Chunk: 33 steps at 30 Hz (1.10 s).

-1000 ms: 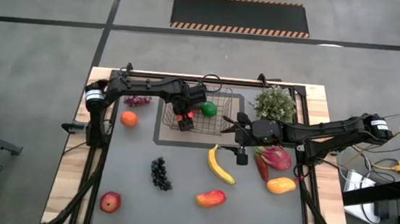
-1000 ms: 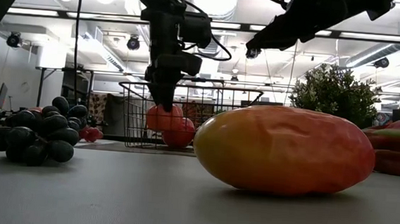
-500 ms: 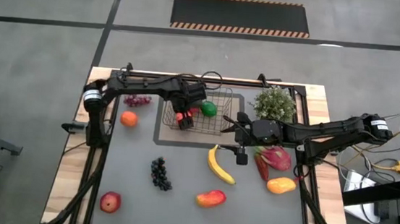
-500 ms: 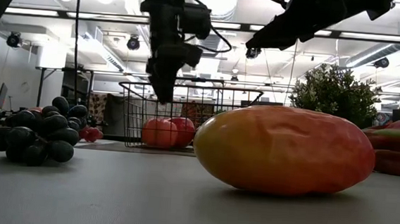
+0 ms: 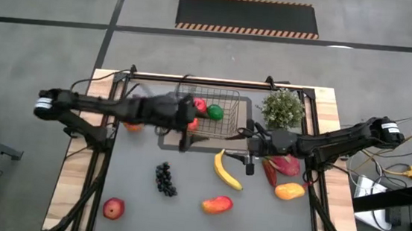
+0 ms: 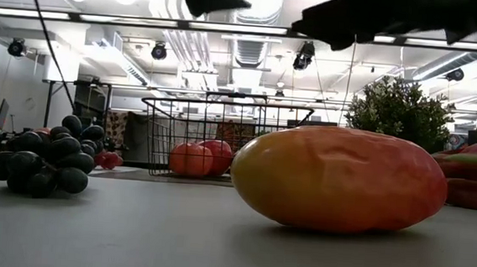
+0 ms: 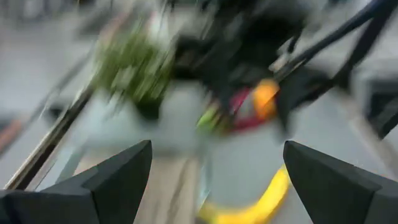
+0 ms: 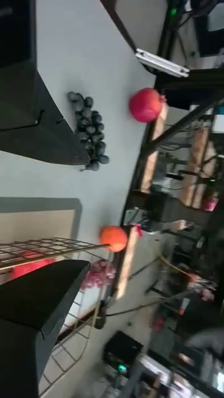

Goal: Build produce basket
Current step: Put the banana into the wire basket

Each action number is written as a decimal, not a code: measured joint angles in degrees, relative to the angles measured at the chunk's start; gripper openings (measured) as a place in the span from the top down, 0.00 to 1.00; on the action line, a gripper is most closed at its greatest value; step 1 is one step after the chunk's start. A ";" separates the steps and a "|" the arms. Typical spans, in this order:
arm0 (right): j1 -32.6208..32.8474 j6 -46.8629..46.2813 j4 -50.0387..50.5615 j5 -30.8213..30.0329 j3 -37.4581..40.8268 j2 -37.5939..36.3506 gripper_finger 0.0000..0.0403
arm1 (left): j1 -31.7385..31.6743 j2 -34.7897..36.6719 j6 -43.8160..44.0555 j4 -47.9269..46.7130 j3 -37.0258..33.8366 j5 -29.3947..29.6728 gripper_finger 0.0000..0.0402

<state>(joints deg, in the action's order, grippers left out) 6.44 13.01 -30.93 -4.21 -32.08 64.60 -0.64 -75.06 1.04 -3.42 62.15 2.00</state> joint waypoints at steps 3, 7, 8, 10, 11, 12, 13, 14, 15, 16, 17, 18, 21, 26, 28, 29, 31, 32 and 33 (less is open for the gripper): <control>-0.01 0.49 -4.24 0.22 2.75 0.00 0.39 | 3.34 3.88 0.00 15.12 -9.49 0.02 0.14; -0.04 -1.68 -4.47 0.20 4.28 0.00 0.39 | 5.97 7.08 1.30 27.26 -18.75 0.00 0.14; -0.02 -2.24 -4.46 0.20 4.35 0.02 0.39 | 6.25 7.56 1.58 29.53 -20.54 0.02 0.14; 0.13 -3.19 -4.62 0.22 4.36 0.16 0.39 | 6.61 7.98 1.68 34.27 -23.42 0.09 0.14; 0.25 -3.41 -4.53 0.22 4.36 0.20 0.39 | 6.64 8.02 1.68 36.89 -24.56 0.09 0.14; 0.52 -3.46 -4.48 0.21 4.32 0.20 0.39 | 6.64 8.11 1.72 39.09 -25.73 0.09 0.14; 0.97 -3.50 -4.53 0.19 4.26 0.20 0.39 | 6.64 8.14 1.94 40.83 -26.67 0.09 0.14; 1.56 -3.52 -4.55 0.20 4.23 0.20 0.39 | 6.64 8.14 2.19 41.99 -27.24 0.09 0.14; 2.41 -3.57 -4.53 0.22 4.23 0.20 0.39 | 6.64 8.14 2.81 42.91 -27.77 0.11 0.14; 3.41 -3.92 -4.51 0.23 4.23 0.20 0.39 | 6.62 8.14 2.95 43.64 -28.20 0.18 0.14; 4.46 -4.32 -4.42 0.25 4.23 0.20 0.39 | 6.60 8.14 3.02 44.31 -28.42 0.37 0.14; 5.63 -4.79 -4.34 0.27 4.23 0.20 0.39 | 6.61 8.14 3.06 45.10 -28.69 0.69 0.14; 9.00 -6.00 -0.69 -0.11 2.37 0.21 0.39 | 6.57 8.24 3.06 45.48 -28.83 1.43 0.14; 12.48 -10.61 15.92 -2.42 -6.70 0.89 0.39 | 6.51 8.25 3.05 45.42 -28.70 1.62 0.14; 13.49 -14.26 23.85 -2.91 -10.07 1.96 0.39 | 6.49 8.25 3.05 45.47 -28.57 1.62 0.14; 13.91 -16.61 27.29 -3.37 -11.60 2.80 0.39 | 6.51 8.25 3.06 45.48 -28.58 1.62 0.14; 14.67 -21.16 32.75 -4.07 -14.20 4.36 0.39 | 6.49 8.28 3.06 45.38 -28.79 1.62 0.14; 15.04 -23.52 35.12 -4.62 -15.21 5.26 0.39 | 6.51 8.29 3.06 45.33 -28.81 1.64 0.14; 15.31 -25.62 36.94 -4.89 -16.12 6.39 0.39 | 6.51 8.32 3.06 45.35 -28.81 1.64 0.14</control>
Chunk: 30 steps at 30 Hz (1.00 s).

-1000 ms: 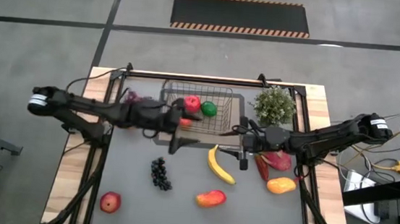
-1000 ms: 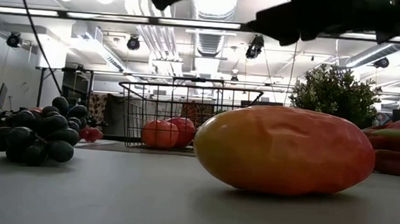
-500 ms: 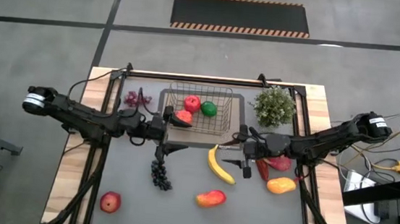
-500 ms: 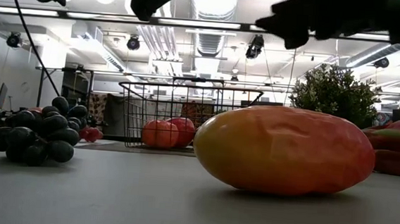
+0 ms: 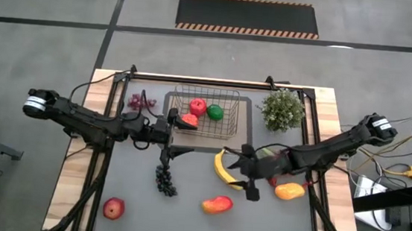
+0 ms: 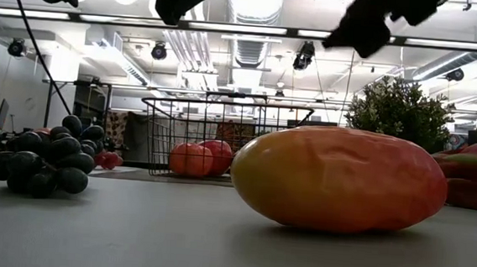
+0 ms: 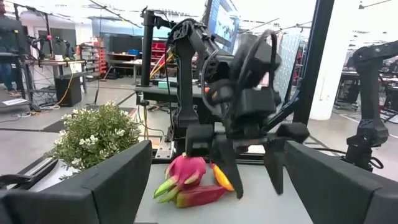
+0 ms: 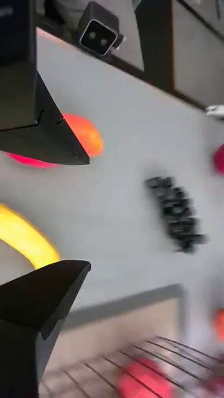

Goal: Build produce basket
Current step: Put the banana into the wire basket

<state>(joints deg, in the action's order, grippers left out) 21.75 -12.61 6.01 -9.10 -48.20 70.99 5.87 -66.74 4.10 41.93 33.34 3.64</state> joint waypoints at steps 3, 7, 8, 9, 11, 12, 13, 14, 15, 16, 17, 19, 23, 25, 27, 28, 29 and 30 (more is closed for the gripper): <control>0.74 -5.52 3.90 -0.11 -1.67 3.72 0.39 | 0.00 0.02 0.00 -0.11 0.00 0.00 0.14; 1.04 -11.19 5.48 -1.49 -3.51 9.36 0.39 | 0.00 0.02 0.02 -0.57 0.00 0.00 0.14; 1.02 -12.48 6.17 -1.69 -4.08 10.75 0.39 | 0.00 0.04 0.00 -0.79 0.00 -0.04 0.14; 1.02 -13.74 6.83 -1.89 -4.60 12.08 0.39 | 0.00 0.04 0.00 -1.17 -0.06 -0.11 0.14; 1.00 -15.72 9.87 -2.39 -5.84 15.04 0.39 | 0.00 0.04 0.00 -2.18 -0.19 -0.13 0.14; 1.00 -16.68 11.54 -3.08 -6.62 16.27 0.39 | 0.00 0.11 0.00 -2.35 -0.35 -0.15 0.14; 1.00 -17.66 12.99 -3.75 -7.44 17.62 0.39 | 0.00 0.14 0.02 -2.44 -0.51 -0.16 0.14; 0.98 -18.36 14.50 -4.62 -8.36 18.83 0.39 | 0.00 0.15 0.00 -2.29 -0.65 -0.20 0.14; 0.97 -19.22 15.89 -5.51 -9.14 19.97 0.39 | 0.00 0.18 0.00 -2.29 -0.83 -0.22 0.14; 0.97 -19.68 17.19 -6.19 -9.83 21.13 0.39 | 0.00 0.22 0.00 -2.43 -1.01 -0.26 0.14; 0.96 -19.90 18.08 -6.39 -10.41 22.34 0.39 | 0.00 0.22 0.00 -2.49 -1.03 -0.28 0.14; 0.87 -20.01 19.22 -6.41 -11.66 24.43 0.39 | 0.00 0.37 0.00 -2.45 -1.03 -0.31 0.14; 0.72 -20.70 20.27 -6.67 -14.08 27.37 0.43 | 0.00 1.17 0.00 -3.38 -1.12 -0.35 0.14; 0.61 -20.74 20.93 -6.55 -14.54 28.49 0.49 | 0.00 2.19 0.00 -5.16 -1.15 -0.37 0.14; 0.60 -20.66 21.30 -6.45 -15.01 29.04 0.57 | 0.00 3.26 -0.02 -6.91 -1.55 -0.37 0.14; 0.60 -20.61 21.31 -6.45 -15.34 29.25 0.62 | 0.03 3.64 -0.04 -7.30 -1.73 -0.41 0.14; 0.60 -20.57 21.31 -6.44 -15.58 29.26 0.67 | 0.08 4.02 -0.15 -7.44 -1.79 -0.41 0.14; 0.60 -20.54 21.68 -6.40 -15.77 29.21 0.72 | 0.11 4.63 -0.32 -7.64 -1.87 -0.49 0.14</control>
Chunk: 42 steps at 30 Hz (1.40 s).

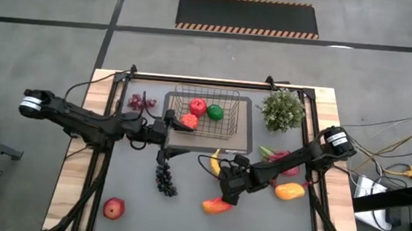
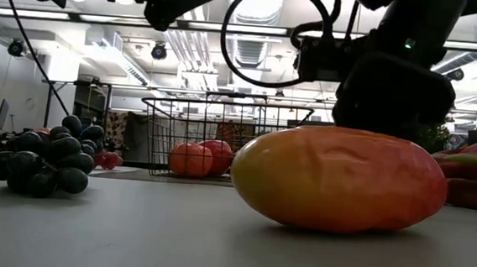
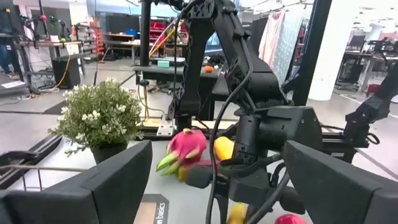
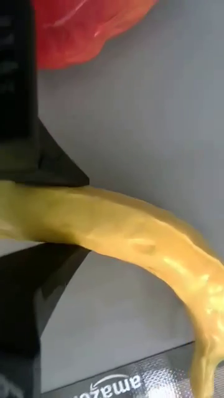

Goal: Build produce basket
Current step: Put the banana into the wire basket

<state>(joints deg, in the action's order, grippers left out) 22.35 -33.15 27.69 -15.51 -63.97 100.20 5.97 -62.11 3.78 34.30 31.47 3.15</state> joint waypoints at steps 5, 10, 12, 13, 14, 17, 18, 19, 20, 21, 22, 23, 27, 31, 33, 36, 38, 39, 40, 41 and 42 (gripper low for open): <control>0.25 1.93 5.86 1.99 -2.34 -0.84 0.77 | 0.03 4.62 -1.64 -3.09 -0.01 -0.01 0.14; 1.03 10.13 7.86 7.00 -5.51 -3.81 0.77 | 0.09 10.01 -1.67 -7.95 -0.33 -0.01 0.14; 0.86 14.61 7.79 6.90 -7.08 -5.53 0.77 | 0.09 10.94 -1.33 -8.26 -1.37 -0.15 0.14; 0.33 16.84 7.74 6.29 -8.00 -6.55 0.77 | 0.11 11.34 -1.28 -7.96 -2.08 -0.51 0.14; -0.22 18.88 7.64 4.91 -8.92 -7.50 0.77 | 0.14 11.86 -1.22 -7.85 -2.86 -0.78 0.14; -2.68 23.00 7.39 -1.40 -11.58 -10.30 0.77 | 0.16 13.11 -0.80 -6.91 -4.02 -1.68 0.14; -3.59 23.80 7.42 -4.74 -12.15 -11.12 0.77 | 0.16 13.60 -0.20 -6.98 -4.19 -1.92 0.14; -4.47 24.26 7.48 -8.53 -12.63 -11.75 0.77 | 0.16 13.96 0.31 -7.01 -4.22 -2.46 0.14; -5.28 24.83 7.26 -11.80 -12.88 -12.34 0.77 | 0.16 14.34 0.38 -6.99 -4.24 -3.16 0.14; -6.13 25.31 6.80 -14.86 -12.91 -12.91 0.77 | 0.16 14.73 0.40 -6.96 -4.34 -3.96 0.14; -7.01 25.90 5.89 -17.26 -12.88 -13.30 0.77 | 0.16 15.11 0.45 -6.96 -4.45 -4.71 0.14; -7.80 26.87 3.93 -19.26 -12.59 -13.68 0.77 | 0.16 15.40 0.74 -6.94 -4.59 -5.66 0.14; -11.44 31.45 -9.66 -22.12 -10.36 -13.79 0.77 | 0.20 15.88 1.85 -7.96 -4.86 -7.20 0.14; -15.48 32.61 -25.19 -22.22 -8.02 -11.22 0.76 | 0.20 16.16 1.87 -7.87 -4.86 -7.64 0.14; -17.21 32.64 -29.34 -22.20 -7.39 -9.62 0.75 | 0.20 16.18 1.87 -7.93 -4.95 -7.66 0.14; -19.96 30.53 -33.45 -21.99 -7.32 -7.01 0.75 | 0.20 16.20 1.87 -7.89 -4.99 -7.68 0.14; -21.89 28.63 -34.04 -22.05 -7.32 -5.38 0.75 | 0.19 16.20 1.87 -7.90 -4.99 -7.68 0.14; -22.78 27.67 -33.89 -22.14 -7.32 -4.48 0.75 | 0.19 16.20 1.87 -7.89 -4.99 -7.68 0.14; -23.58 26.71 -33.83 -22.20 -7.32 -3.62 0.75 | 0.18 16.20 1.87 -7.85 -4.99 -7.70 0.14; -24.23 26.50 -33.69 -22.20 -7.32 -2.89 0.75 | 0.18 16.28 1.87 -7.87 -4.99 -7.68 0.14; -24.76 26.47 -33.70 -22.17 -7.32 -2.15 0.75 | 0.18 16.38 1.87 -7.90 -4.99 -7.68 0.14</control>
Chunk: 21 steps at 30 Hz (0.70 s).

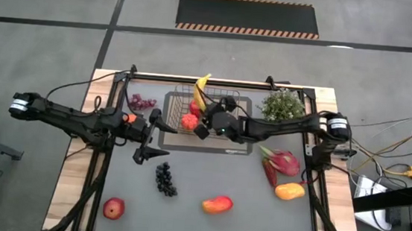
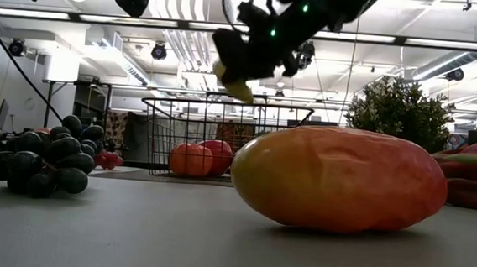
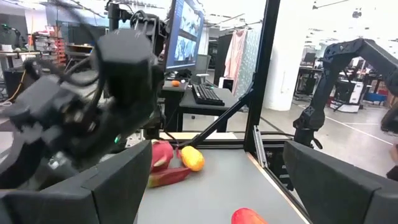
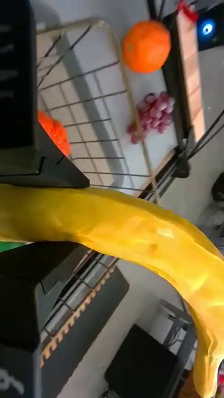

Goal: Build produce basket
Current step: Put the banana into the wire basket, then put the orange into the wire basket

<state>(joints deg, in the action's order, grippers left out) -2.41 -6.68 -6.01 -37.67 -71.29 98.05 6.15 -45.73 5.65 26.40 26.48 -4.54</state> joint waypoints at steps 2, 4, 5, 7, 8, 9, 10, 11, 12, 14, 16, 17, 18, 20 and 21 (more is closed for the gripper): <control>-0.90 -0.02 -0.01 0.20 0.00 0.92 0.74 | 0.00 0.08 -0.02 0.13 0.00 -0.02 0.14; -1.44 -0.11 -0.22 0.48 0.00 1.64 0.74 | -0.04 0.21 -0.02 0.04 0.00 -0.02 0.14; -1.57 -0.14 -0.12 0.52 0.00 1.95 0.74 | -0.04 0.28 -0.03 0.04 0.00 -0.02 0.14; -1.62 0.20 -0.11 0.47 0.02 2.32 0.73 | -0.04 0.46 -0.04 0.11 -0.01 -0.02 0.14; -1.58 0.60 -0.08 0.49 0.02 2.46 0.73 | -0.04 0.56 -0.04 0.03 -0.03 -0.02 0.14; -1.51 0.77 -0.24 0.52 0.02 2.67 0.73 | -0.04 0.57 -0.04 0.08 -0.04 -0.02 0.14; -1.47 0.78 -0.26 0.56 0.02 2.84 0.73 | -0.04 0.57 -0.04 0.10 -0.04 -0.02 0.14; -1.46 0.68 -0.08 0.63 0.02 2.98 0.72 | -0.04 0.62 -0.04 0.03 -0.04 -0.02 0.14; -1.47 0.53 0.19 0.64 0.00 3.19 0.71 | -0.04 0.68 -0.04 0.02 -0.04 -0.02 0.14; -1.56 0.19 1.09 0.60 -0.19 3.45 0.67 | -0.04 0.72 -0.06 0.13 -0.04 -0.02 0.14; -1.71 -0.24 1.90 0.58 -0.26 3.46 0.62 | -0.04 0.70 -0.06 0.08 -0.04 -0.02 0.14; -1.75 -0.28 1.97 0.57 -0.26 3.44 0.59 | -0.04 0.70 -0.06 0.06 -0.08 -0.01 0.14; -1.77 -0.30 2.28 0.57 -0.28 3.44 0.56 | -0.04 0.70 -0.06 0.09 -0.09 -0.01 0.14; -1.75 -0.21 2.85 0.59 -0.28 3.44 0.51 | -0.04 0.70 -0.06 0.10 -0.09 0.00 0.14; -1.75 0.10 2.83 0.59 -0.28 3.44 0.49 | -0.04 0.70 -0.07 0.09 -0.09 0.03 0.14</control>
<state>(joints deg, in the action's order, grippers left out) -4.16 -6.58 -3.18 -37.08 -71.57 101.49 6.11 -45.04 5.58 26.48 26.39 -4.51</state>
